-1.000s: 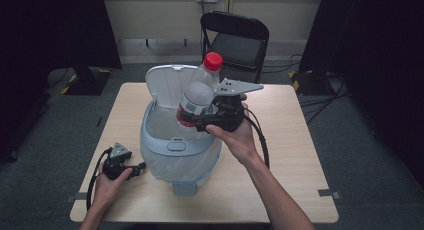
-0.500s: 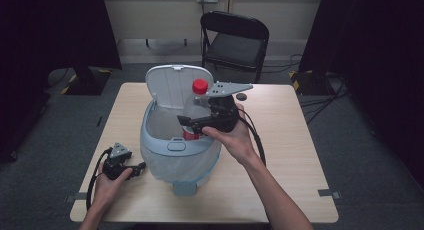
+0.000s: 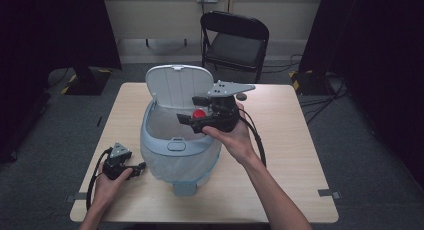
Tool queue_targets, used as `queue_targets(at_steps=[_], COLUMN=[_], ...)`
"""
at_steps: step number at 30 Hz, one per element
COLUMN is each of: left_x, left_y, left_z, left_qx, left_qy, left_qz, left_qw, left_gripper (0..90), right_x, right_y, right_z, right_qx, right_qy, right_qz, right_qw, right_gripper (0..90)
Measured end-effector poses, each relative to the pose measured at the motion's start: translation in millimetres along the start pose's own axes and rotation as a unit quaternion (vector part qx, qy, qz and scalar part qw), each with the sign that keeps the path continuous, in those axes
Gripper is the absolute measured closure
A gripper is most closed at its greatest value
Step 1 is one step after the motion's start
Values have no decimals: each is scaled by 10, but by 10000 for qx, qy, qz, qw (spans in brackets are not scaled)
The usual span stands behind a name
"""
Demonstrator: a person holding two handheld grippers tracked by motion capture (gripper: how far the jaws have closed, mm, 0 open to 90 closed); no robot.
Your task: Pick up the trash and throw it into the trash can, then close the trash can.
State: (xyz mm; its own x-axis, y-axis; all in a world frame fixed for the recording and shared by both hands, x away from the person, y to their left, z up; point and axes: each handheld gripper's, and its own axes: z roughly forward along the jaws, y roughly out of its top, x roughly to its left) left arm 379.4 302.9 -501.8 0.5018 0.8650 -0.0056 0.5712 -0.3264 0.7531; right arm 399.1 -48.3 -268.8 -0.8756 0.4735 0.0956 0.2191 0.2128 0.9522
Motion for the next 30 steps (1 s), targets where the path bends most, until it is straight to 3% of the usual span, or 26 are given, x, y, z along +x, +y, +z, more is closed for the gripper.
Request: queue_targets(at_steps=[6,14,22,30], left_x=[-1,-2,-2,-2], left_y=[0,-1,-1,-1], left_z=[0,-1,-1,-1], left_qx=[4,3,4,3], left_qy=[-9,4,1,-3], left_qz=[-2,-6,-6,-9], left_qw=[10000,10000,10000,10000], left_gripper=[247,245,245,244], right_x=[-57,-210,-407,-710], right_y=[-2,-57,-147,-189], right_z=[-157,-363,-558,-531], right_qx=[-188,-291,-271,-67], right_qy=[-74,-408,-819,-1323], right_qz=[24,159,344,658], right_qw=[9998,9986,9957,9890], right_gripper=[370,454,414,298])
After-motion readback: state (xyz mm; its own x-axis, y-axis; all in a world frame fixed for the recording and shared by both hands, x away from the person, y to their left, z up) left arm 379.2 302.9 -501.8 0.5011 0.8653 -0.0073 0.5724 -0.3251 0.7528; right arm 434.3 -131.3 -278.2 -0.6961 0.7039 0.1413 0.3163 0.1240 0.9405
